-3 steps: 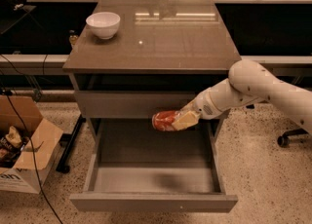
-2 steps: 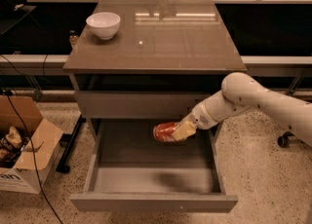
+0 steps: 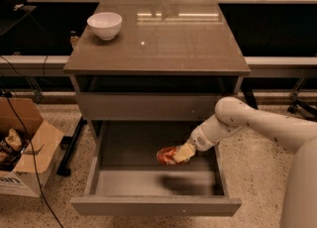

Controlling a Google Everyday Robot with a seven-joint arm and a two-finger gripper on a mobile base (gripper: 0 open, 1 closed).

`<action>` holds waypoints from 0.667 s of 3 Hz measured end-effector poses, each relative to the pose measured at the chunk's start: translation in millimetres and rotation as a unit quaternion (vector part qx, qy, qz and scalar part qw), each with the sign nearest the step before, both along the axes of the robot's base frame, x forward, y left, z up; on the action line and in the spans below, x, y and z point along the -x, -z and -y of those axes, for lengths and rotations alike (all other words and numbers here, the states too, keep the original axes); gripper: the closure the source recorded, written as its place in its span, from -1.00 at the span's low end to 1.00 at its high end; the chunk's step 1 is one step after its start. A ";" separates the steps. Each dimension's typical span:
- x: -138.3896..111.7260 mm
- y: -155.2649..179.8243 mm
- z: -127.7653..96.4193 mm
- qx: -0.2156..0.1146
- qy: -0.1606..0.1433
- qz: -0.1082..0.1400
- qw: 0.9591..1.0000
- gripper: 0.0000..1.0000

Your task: Place coke can into middle drawer

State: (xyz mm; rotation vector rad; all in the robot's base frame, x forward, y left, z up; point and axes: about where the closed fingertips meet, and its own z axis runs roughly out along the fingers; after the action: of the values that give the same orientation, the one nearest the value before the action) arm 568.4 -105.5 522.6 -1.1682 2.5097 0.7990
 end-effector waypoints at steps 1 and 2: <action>17.3 41.3 5.5 0.006 0.031 -0.039 0.999 0.66; 31.5 77.7 16.4 0.003 0.084 -0.070 0.994 0.20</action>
Offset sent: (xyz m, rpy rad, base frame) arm -0.0446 -0.0367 -0.1218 0.0013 0.2013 -0.3303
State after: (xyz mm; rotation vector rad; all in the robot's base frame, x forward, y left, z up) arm 536.9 -121.9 444.9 -0.9154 2.6812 0.8553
